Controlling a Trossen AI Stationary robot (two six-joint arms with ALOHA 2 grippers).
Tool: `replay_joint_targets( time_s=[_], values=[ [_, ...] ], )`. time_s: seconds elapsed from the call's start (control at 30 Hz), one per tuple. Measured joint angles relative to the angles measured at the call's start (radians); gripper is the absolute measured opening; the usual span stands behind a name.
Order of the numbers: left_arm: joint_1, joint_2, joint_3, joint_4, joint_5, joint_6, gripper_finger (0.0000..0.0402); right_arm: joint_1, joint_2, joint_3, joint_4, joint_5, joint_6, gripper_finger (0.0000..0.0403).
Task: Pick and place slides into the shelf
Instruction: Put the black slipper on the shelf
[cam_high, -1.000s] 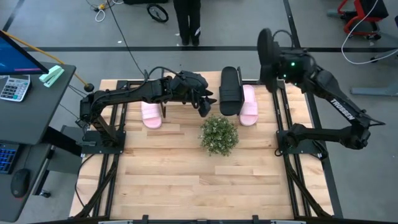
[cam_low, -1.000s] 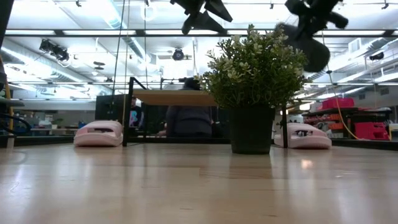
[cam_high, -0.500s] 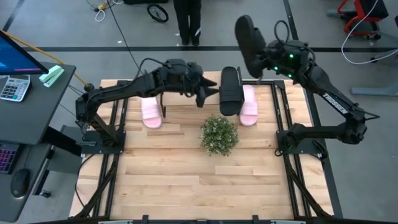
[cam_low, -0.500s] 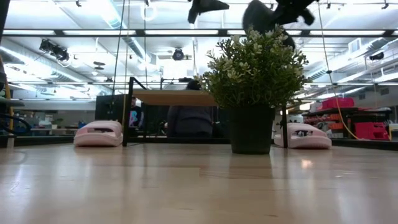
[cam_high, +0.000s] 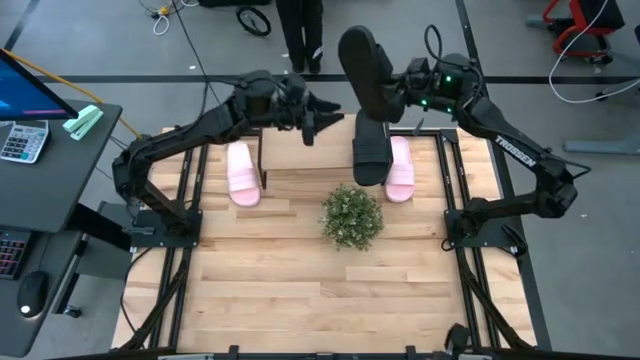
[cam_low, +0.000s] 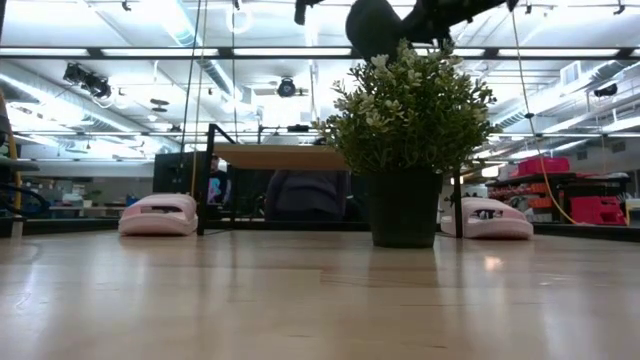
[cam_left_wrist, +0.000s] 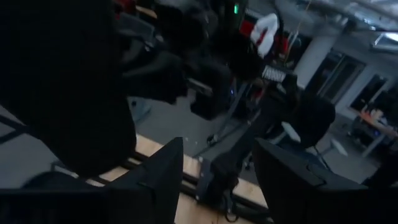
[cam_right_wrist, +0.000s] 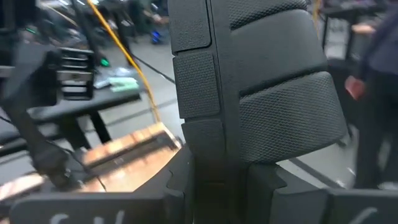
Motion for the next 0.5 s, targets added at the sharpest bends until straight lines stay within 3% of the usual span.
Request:
replay_joint_targets(
  time_s=[0.27,0.5],
  values=[
    [0.055,-0.087,0.0,0.009,0.0,-0.009,0.0201,-0.04,0.072,0.0,0.264,-0.245,0.089,0.0089],
    [0.089,-0.153,0.0,0.031,-0.001,-0.04,0.0203,-0.045,0.117,0.0,0.332,-0.451,0.13,0.0089]
  ],
)
